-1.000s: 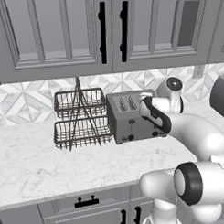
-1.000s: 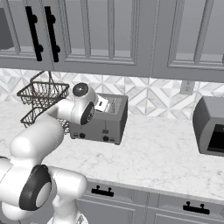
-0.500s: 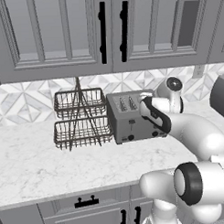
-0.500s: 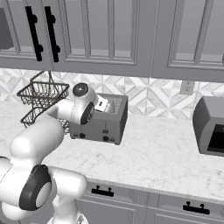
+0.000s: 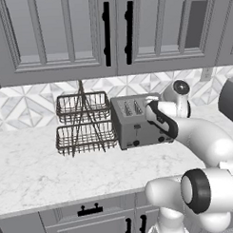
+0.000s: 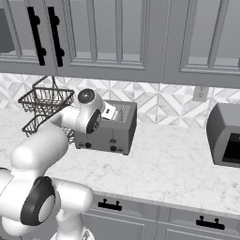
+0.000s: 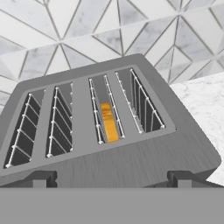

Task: Start the toaster. Once the lever pops up, take the bread to the plate on the dining counter.

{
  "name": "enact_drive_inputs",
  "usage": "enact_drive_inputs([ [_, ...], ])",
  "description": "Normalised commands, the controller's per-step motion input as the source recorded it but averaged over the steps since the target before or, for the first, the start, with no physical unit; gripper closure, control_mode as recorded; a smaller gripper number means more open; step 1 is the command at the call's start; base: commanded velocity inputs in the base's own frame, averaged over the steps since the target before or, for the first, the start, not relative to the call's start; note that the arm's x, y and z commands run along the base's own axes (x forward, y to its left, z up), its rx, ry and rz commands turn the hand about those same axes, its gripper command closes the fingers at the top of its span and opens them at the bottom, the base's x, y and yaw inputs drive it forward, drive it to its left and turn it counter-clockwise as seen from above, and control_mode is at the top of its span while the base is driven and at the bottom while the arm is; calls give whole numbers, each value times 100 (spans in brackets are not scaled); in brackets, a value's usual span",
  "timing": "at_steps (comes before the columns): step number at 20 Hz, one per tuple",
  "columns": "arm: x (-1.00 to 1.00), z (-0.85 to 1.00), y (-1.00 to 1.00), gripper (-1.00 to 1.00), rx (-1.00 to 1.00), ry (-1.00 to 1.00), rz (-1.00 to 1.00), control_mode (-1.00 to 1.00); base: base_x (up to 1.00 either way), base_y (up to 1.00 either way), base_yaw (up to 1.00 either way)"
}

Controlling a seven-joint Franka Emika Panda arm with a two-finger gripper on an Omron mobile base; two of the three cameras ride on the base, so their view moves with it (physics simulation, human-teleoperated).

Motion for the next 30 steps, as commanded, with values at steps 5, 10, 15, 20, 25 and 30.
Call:
enact_drive_inputs([
  [5, 0, 0, 0, -100, 0, 0, 0, -100, 0, 0, 0],
  [10, 0, 0, 0, -100, 0, 0, 0, -100, 0, 0, 0],
  [15, 0, 0, 0, -100, 0, 0, 0, -100, 0, 0, 0],
  [20, 0, 0, 0, -100, 0, 0, 0, -100, 0, 0, 0],
  [25, 0, 0, 0, -100, 0, 0, 0, -100, 0, 0, 0],
  [30, 0, 0, 0, -100, 0, 0, 0, -100, 0, 0, 0],
])
